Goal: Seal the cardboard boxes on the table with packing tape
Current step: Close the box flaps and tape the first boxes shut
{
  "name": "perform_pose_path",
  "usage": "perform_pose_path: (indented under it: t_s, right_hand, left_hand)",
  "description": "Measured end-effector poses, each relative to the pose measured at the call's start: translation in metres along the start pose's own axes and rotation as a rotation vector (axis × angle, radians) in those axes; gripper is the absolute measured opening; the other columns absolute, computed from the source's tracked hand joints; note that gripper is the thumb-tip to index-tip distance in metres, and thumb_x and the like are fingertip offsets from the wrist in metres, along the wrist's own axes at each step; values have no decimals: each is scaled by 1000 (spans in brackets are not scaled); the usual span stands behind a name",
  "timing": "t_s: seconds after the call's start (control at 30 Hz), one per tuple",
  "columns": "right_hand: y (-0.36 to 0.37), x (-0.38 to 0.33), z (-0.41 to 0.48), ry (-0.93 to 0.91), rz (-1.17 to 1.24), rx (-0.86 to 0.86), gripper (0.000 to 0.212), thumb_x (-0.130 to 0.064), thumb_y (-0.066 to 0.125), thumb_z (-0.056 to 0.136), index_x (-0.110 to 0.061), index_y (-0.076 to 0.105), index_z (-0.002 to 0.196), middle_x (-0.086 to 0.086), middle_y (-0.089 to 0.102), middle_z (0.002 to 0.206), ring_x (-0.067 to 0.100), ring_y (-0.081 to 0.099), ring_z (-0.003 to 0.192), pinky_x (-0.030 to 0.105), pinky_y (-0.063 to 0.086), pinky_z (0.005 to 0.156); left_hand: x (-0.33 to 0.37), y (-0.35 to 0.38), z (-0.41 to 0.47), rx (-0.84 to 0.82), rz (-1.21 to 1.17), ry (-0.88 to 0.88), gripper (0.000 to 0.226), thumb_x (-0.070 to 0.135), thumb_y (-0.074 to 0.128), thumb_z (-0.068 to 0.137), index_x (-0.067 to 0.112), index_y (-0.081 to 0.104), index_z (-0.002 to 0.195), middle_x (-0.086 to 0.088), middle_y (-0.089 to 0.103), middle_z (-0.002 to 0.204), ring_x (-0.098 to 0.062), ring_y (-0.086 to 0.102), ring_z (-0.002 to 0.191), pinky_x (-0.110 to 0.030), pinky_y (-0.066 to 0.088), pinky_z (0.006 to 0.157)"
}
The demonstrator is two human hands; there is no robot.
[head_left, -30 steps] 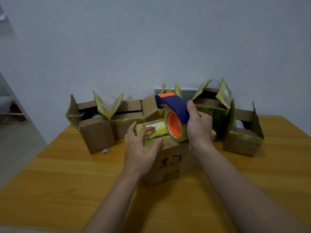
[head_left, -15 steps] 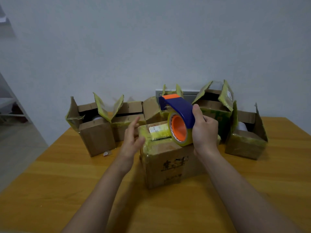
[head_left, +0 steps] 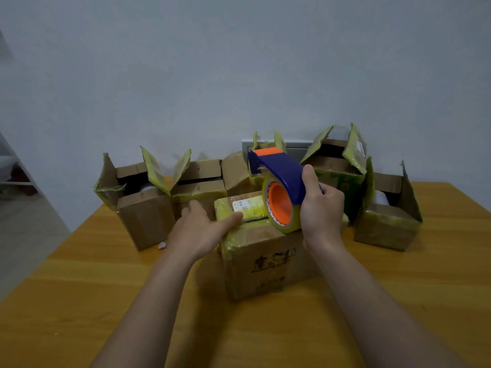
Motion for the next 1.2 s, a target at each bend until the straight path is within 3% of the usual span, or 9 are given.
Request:
perform_pose_path:
  t_s: [0.07,0.17,0.33,0.5,0.8,0.97,1.07,1.13,1.2]
  right_hand:
    - [0,0,0,-4,3,9,46,-50,49,100,-11,70,112,4,73,94,12,69,81,9,46,51]
    - [3,1,-1,-3,-3,5,46,-52,49,100,-13,70,113,3,74,95,13,69,85,9,47,51]
    - [2,-1,0,45,-1,-34,49,-51,50,100,-8,72,107,2,72,86,8,66,75,10,45,50]
    - [-11,-2,-2,139,76,4,46,-49,51,102,-9,74,95,-7,66,65,-4,59,53,9,43,46]
    - [-30,-46,-10,78,69,-92,45,-42,54,102,-15,65,68,-15,58,48,-2,52,47,10,40,48]
    - [-60,-54,-7,74,49,-78,48,-45,59,98,-4,69,75,-6,55,55,12,49,59,25,40,64]
    - [-73,-50,-7,80,54,-76,57,-45,62,96,10,70,88,7,55,68,21,50,69,29,40,67]
    - [-81,-47,-5,79,32,-59,51,-45,62,97,4,70,83,6,53,66,20,48,68,26,40,62]
    - [-85,-42,-2,87,10,-38,47,-44,61,97,-5,65,70,-3,52,55,14,47,58,17,39,53]
  left_hand:
    - [6,-5,-11,31,313,15,90,99,35,74,17,59,101,0,66,96,-23,65,89,-40,57,80]
    - [18,5,-19,16,250,96,67,76,37,97,15,61,82,-1,60,74,-21,59,71,-34,45,63]
    - [24,-5,-23,-62,291,125,69,75,34,98,14,61,82,-3,57,73,-24,59,72,-37,45,66]
    - [36,-4,-54,139,482,158,76,85,21,92,19,58,78,1,63,77,-23,63,77,-36,55,72]
    - [21,-14,-14,76,150,294,54,69,54,94,18,65,81,-1,71,71,-19,69,66,-43,60,68]
    - [42,-14,5,-54,-79,383,53,71,73,76,19,59,72,6,59,64,-13,54,62,-32,41,57]
    - [60,-25,2,171,179,359,60,86,70,64,28,68,79,11,65,74,-10,62,72,-30,53,59]
    - [75,-37,-16,413,339,314,71,95,63,61,29,67,86,10,66,77,-13,64,73,-30,56,58]
    - [89,-31,-39,454,327,329,68,92,55,73,29,66,96,7,67,84,-18,66,80,-33,57,64]
Point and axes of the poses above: each hand's wrist, its own z-axis towards the middle knuckle, its own y-axis out of the palm, x = y × z, the point moved 6 cm from there along z, towards the middle knuckle
